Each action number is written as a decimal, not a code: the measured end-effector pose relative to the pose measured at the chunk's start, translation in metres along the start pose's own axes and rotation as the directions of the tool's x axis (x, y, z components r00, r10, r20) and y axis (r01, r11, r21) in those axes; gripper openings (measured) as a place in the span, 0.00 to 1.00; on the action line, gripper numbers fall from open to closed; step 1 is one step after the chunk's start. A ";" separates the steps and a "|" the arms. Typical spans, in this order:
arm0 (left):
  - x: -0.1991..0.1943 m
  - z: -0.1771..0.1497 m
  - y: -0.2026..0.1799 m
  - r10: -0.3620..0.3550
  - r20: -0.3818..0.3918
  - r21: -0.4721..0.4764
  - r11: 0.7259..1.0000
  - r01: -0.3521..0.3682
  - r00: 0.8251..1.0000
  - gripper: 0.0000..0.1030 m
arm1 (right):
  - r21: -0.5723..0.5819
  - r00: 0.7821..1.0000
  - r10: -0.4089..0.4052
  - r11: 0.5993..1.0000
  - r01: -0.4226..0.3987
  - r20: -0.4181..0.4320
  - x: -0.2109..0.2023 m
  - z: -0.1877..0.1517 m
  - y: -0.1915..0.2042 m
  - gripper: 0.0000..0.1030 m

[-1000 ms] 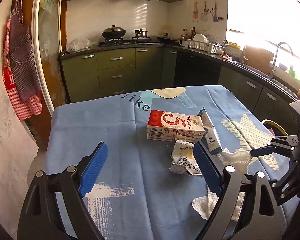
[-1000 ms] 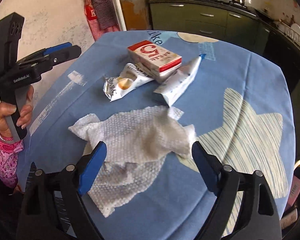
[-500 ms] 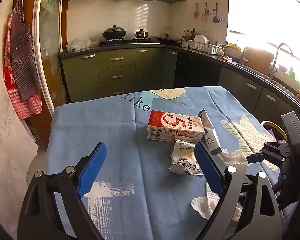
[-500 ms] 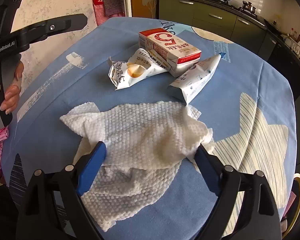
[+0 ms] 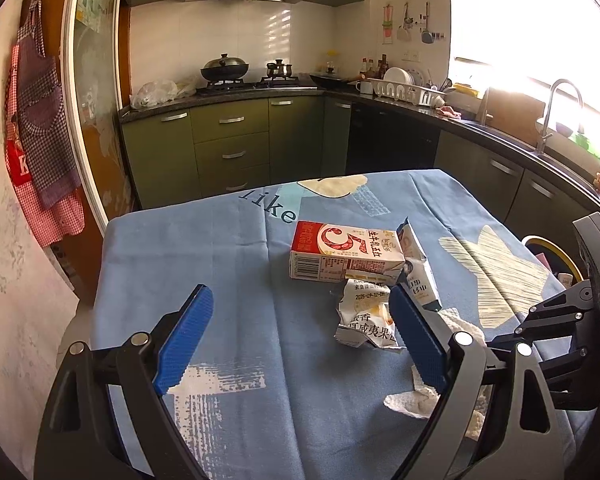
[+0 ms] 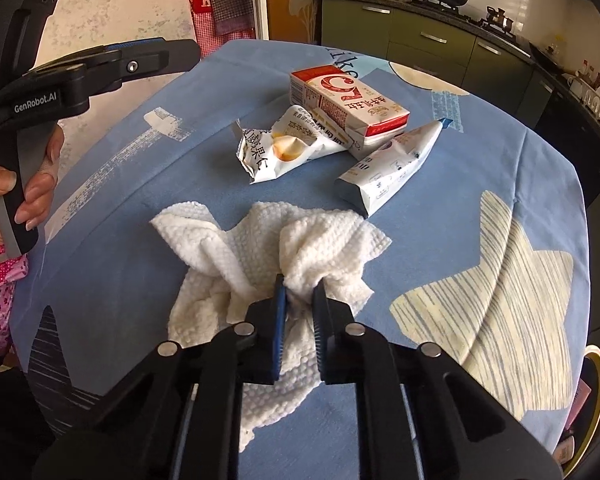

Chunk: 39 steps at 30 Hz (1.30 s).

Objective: Collect trash
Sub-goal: 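Move the right gripper to the white towel and grasp it, then lift the white towel off the table with the right gripper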

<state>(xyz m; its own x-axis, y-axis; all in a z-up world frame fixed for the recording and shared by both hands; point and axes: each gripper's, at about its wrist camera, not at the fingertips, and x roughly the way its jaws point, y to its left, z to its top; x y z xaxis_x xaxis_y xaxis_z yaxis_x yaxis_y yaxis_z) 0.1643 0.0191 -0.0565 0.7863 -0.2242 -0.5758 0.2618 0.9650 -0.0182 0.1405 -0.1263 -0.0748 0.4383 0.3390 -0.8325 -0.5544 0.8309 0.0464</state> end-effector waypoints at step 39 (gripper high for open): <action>-0.011 -0.005 -0.041 -0.094 0.040 0.172 0.981 0.086 0.995 0.86 | 0.192 0.935 0.086 0.968 -0.160 0.344 -0.181 -0.007 -0.056 0.10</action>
<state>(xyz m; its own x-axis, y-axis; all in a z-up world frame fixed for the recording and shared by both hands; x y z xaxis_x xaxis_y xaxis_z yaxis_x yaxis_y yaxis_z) 0.1418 -0.0170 -0.0537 0.7798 -0.3190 -0.5387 0.4204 0.9044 0.0731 0.0873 -0.2375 0.0696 0.6057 0.5405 -0.5840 -0.4711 0.8350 0.2843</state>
